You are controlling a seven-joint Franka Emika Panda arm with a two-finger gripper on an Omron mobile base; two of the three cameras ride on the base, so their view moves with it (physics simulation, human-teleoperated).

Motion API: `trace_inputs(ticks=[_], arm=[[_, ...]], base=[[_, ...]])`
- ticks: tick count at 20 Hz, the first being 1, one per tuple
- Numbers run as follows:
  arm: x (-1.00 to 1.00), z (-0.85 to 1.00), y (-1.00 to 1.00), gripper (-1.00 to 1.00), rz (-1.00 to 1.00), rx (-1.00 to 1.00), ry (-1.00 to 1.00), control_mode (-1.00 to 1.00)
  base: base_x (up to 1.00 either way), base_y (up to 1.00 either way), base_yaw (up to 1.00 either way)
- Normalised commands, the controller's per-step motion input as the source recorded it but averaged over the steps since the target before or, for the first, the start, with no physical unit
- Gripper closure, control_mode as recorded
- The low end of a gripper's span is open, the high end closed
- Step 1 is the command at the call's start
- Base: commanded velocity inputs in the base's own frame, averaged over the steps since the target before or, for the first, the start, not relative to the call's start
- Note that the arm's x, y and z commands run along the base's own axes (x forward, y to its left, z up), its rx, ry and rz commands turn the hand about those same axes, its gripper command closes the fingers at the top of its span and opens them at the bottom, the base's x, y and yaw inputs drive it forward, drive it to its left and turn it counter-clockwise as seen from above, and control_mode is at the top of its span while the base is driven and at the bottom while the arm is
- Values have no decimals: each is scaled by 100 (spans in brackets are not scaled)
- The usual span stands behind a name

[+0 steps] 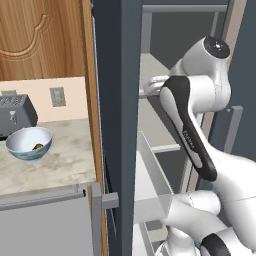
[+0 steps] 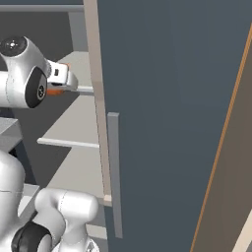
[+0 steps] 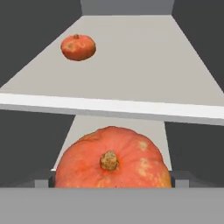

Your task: Take the squash, sweet potato, and squash from the freezer and place them in the bowl on the counter.

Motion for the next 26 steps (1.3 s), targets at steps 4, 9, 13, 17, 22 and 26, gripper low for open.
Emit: trace_inputs(ticks=[4, 9, 13, 17, 22, 26], arm=[[-90, 14, -1, 100, 0, 0, 2, -100], [-82, 14, -17, 100, -5, 0, 3, -100], [-76, 0, -8, 100, -4, 0, 5, -100], [-81, 0, -26, 100, 0, 0, 0, -100], [-41, 0, -10, 100, 0, 0, 0, -100], [0, 0, 0, 100, 0, 0, 0, 100]], base=[[0, 0, 0], [0, 0, 0], [0, 0, 0], [0, 0, 0], [0, 0, 0], [-75, -2, 0]])
